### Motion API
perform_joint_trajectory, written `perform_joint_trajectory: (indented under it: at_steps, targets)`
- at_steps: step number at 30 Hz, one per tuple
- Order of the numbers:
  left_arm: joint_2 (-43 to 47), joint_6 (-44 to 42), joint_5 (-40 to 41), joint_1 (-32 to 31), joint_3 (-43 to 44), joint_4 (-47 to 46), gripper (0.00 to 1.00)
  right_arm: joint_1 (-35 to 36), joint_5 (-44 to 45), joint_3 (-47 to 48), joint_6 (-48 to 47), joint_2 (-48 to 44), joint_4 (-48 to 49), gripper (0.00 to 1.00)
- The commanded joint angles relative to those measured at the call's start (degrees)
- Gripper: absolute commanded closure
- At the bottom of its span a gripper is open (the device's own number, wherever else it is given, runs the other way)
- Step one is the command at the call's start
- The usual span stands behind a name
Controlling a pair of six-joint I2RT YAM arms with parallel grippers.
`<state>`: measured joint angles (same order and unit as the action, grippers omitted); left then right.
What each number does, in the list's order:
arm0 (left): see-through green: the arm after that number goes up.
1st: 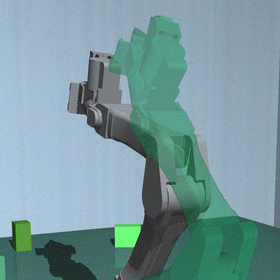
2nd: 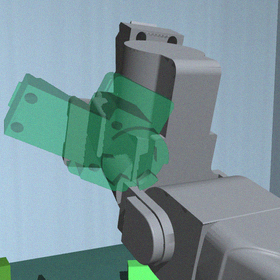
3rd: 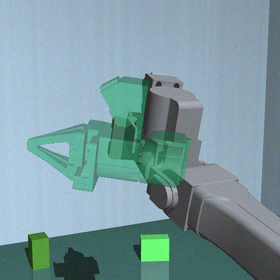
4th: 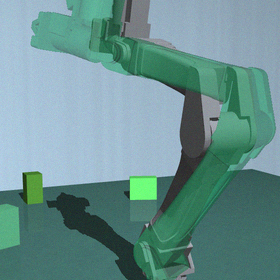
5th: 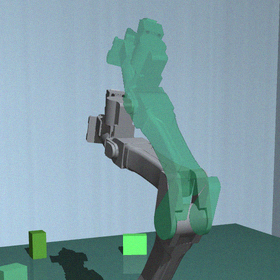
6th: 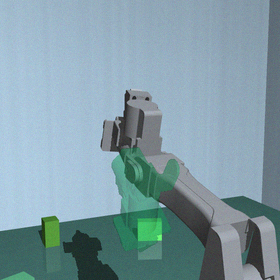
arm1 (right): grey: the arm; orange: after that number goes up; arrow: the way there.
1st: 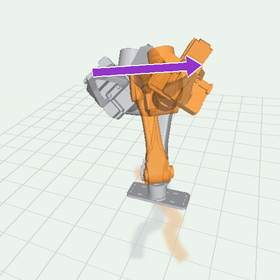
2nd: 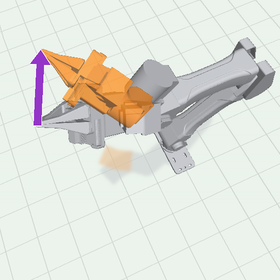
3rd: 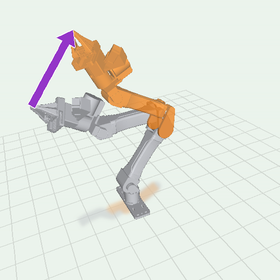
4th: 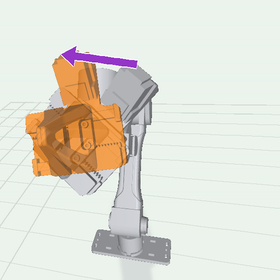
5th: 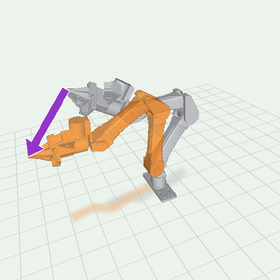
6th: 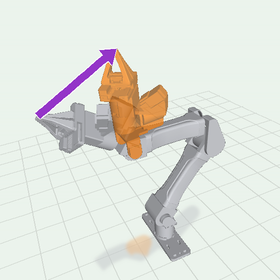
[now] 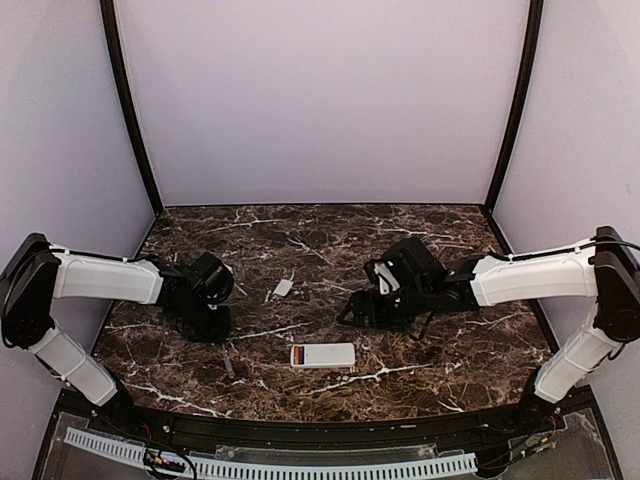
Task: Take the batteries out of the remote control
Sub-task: Pick up the screwdriver from the center of the board, then pass from the left arm to the right
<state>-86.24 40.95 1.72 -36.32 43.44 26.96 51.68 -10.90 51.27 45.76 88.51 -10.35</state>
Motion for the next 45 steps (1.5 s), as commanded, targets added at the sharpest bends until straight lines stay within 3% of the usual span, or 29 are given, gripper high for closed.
perform_joint_trajectory:
  at_steps: [1,9,16,20,31,45]
  targets:
    - [-2.0,-1.7,0.5,-1.7,0.1,2.9,0.91,-0.4,0.0,-0.6,0.4,0.0,1.8,0.14]
    - [-2.4,-4.0,1.1,-3.5,1.4,3.7,0.91,-0.4,0.1,-0.6,0.6,0.2,2.0,0.15]
    - [-2.8,-2.1,2.4,-3.6,1.8,6.0,0.82,-0.4,0.5,-1.0,1.2,-0.2,2.2,0.14]
    - [-4.0,-1.1,2.7,-3.8,1.9,6.2,0.82,-0.3,0.7,-1.2,1.3,-0.2,2.3,0.14]
    - [-4.9,1.0,4.5,-4.6,3.0,7.8,1.0,-0.3,2.3,-2.3,2.1,-3.1,2.3,0.15]
    - [15.4,10.3,0.7,-4.6,3.0,-0.1,1.0,3.4,1.4,-2.0,-4.0,-9.0,10.1,0.15]
